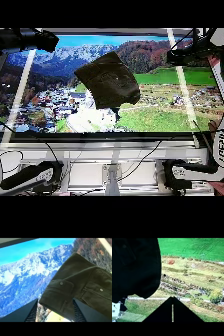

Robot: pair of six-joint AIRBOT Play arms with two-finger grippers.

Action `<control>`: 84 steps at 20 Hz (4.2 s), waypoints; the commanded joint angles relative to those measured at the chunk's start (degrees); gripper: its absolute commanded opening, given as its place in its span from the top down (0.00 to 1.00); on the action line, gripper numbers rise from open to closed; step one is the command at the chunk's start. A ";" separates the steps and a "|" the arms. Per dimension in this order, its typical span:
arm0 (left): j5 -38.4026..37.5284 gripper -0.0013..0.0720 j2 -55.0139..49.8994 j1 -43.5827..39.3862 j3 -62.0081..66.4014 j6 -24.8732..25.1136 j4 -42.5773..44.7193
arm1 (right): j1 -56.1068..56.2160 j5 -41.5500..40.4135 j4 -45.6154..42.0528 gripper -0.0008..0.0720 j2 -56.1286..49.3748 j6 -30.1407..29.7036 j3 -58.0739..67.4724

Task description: Fold the clothes and pants, and hang the long-sleeved shirts on hangers.

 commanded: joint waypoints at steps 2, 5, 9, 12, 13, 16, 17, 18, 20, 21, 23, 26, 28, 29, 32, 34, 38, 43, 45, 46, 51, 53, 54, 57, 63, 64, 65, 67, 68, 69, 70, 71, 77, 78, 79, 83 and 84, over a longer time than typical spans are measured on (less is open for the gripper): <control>0.02 0.33 0.00 0.02 0.04 0.00 0.02 | -0.02 -0.28 -0.09 0.95 -0.13 -0.09 -2.73; 0.02 0.33 0.00 0.02 0.04 0.00 0.02 | -0.02 -0.85 -0.98 0.95 -0.17 -0.57 -5.01; 0.02 0.33 0.00 0.02 0.04 0.00 0.02 | -0.02 -5.31 -1.27 0.95 -0.48 -3.58 -9.44; 0.02 0.33 0.00 0.02 0.04 0.00 0.02 | -0.02 -6.29 -1.25 0.95 -1.81 -4.17 -11.37; 0.02 0.33 0.00 0.02 0.04 0.00 0.02 | -0.02 -5.92 -1.18 0.95 -2.29 -4.72 -11.58; 0.02 0.33 0.00 0.02 0.04 0.00 0.02 | -0.02 -6.34 -1.16 0.95 -2.73 -5.03 -12.24; 0.02 0.33 0.00 0.02 0.04 -0.02 0.02 | -0.02 -6.60 -1.16 0.95 -2.73 -5.03 -12.24; 0.04 0.33 -0.07 0.02 0.04 -0.74 -0.46 | -0.02 -6.88 -1.18 0.95 -2.73 -5.03 -12.24; 0.20 0.33 -0.83 -0.02 -0.11 -3.32 -2.38 | -0.02 -7.82 -1.18 0.95 -2.75 -5.05 -12.24; -0.46 0.33 -1.95 -0.07 -0.24 -3.72 -2.36 | -0.02 -8.17 -1.20 0.95 -2.89 -5.07 -12.24; -5.77 0.33 -5.11 -0.09 -1.22 -6.10 -2.40 | -0.02 -8.15 -1.20 0.95 -3.30 -5.07 -12.24; -12.35 0.47 -10.12 -0.09 -7.96 -7.34 -7.06 | -0.02 -8.48 -1.25 0.95 -3.52 -5.11 -12.26; -8.46 0.47 -11.56 -0.09 -16.85 -7.30 -15.54 | -0.02 -8.81 -1.25 0.95 -3.52 -5.09 -12.26; -4.81 0.46 -11.80 -0.33 -21.73 -7.30 -20.28 | -0.02 -8.83 -1.27 0.95 -3.52 -5.11 -12.26; 2.45 0.03 -12.74 -2.64 -32.37 -7.30 -27.71 | -0.02 -9.62 -1.31 0.95 -3.52 -5.14 -12.26; 2.56 0.03 -14.80 -5.44 -34.93 -7.30 -28.94 | -0.02 -10.67 -1.31 0.95 -3.52 -5.11 -12.26; 7.37 0.03 -19.06 -12.31 -35.17 -7.37 -29.64 | -0.02 -11.06 -1.29 0.95 -3.52 -5.11 -12.24; 11.61 0.04 -21.09 -14.25 -35.17 -9.14 -29.62 | -0.02 -11.37 -1.29 0.95 -3.52 -5.11 -12.26; 11.58 0.04 -21.51 -14.34 -35.17 -9.11 -29.66 | -0.02 -12.17 -1.27 0.95 -3.52 -5.09 -12.24; 11.61 0.11 -21.81 -14.60 -35.17 -9.09 -29.77 | -0.02 -12.26 -1.27 0.95 -3.52 -5.07 -12.26; 12.85 0.87 -22.23 -15.23 -33.90 -8.79 -30.67 | -0.02 -12.20 -1.29 0.95 -3.52 -5.09 -12.24; 11.58 0.88 -21.70 -14.01 -30.40 -8.76 -30.64 | -0.02 -11.93 -1.20 0.95 -3.50 -5.09 -12.24; 10.32 0.88 -21.16 -13.22 -28.02 -8.46 -30.42 | -0.02 -11.69 -1.11 0.95 -3.50 -5.07 -12.24; 5.66 0.88 -17.31 -10.08 -20.79 -6.38 -30.45 | -1.01 -10.64 2.32 0.95 -3.52 -5.09 -12.26; 5.31 0.88 -5.95 -6.45 -17.84 -5.77 -29.99 | -5.40 -7.23 25.51 0.95 -3.52 -10.32 -17.44; 5.31 0.88 -5.03 -6.47 -17.86 -5.77 -30.01 | -5.20 -7.37 28.04 0.95 -3.52 -10.88 -20.33; 5.29 0.88 -4.55 -6.51 -17.84 -5.79 -30.03 | -4.85 -7.89 30.18 0.94 -3.52 -10.88 -23.41; 5.25 0.88 -4.33 -6.51 -17.86 -5.79 -30.01 | -3.26 -10.40 34.51 0.41 -3.54 -10.75 -30.60; 5.25 0.88 -4.33 -6.51 -17.86 -5.79 -30.01 | -2.29 -12.15 35.95 0.26 -3.56 -10.38 -33.66; 5.09 0.88 -4.33 -6.51 -17.86 -5.79 -30.03 | -1.20 -14.05 37.11 0.22 -3.56 -9.97 -36.57; 4.61 0.88 -4.33 -6.51 -17.86 -5.79 -30.01 | 0.15 -16.44 37.53 0.22 -3.63 -8.46 -39.32; 3.54 0.88 -4.33 -6.51 -17.86 -5.79 -30.01 | 1.49 -18.73 37.66 0.22 -3.82 -7.48 -41.42; -17.03 0.88 -4.33 -6.67 -18.53 -8.46 -18.47 | 6.36 -27.47 37.64 0.23 -4.68 -6.25 -43.25; -20.85 0.88 -4.26 -6.80 -19.28 -8.39 -17.35 | 5.92 -27.67 37.16 0.23 -4.61 -6.40 -42.71; -24.28 0.88 -4.22 -7.23 -20.41 -8.39 -16.96 | 5.33 -27.65 36.65 0.23 -4.57 -6.47 -42.14; -30.73 0.88 -4.22 -9.64 -27.34 -8.41 -16.17 | 1.95 -24.74 34.82 0.23 -4.57 -6.54 -39.19; -30.45 0.88 -4.26 -9.97 -29.53 -8.41 -16.15 | 1.25 -23.93 34.80 0.23 -4.57 -6.56 -38.75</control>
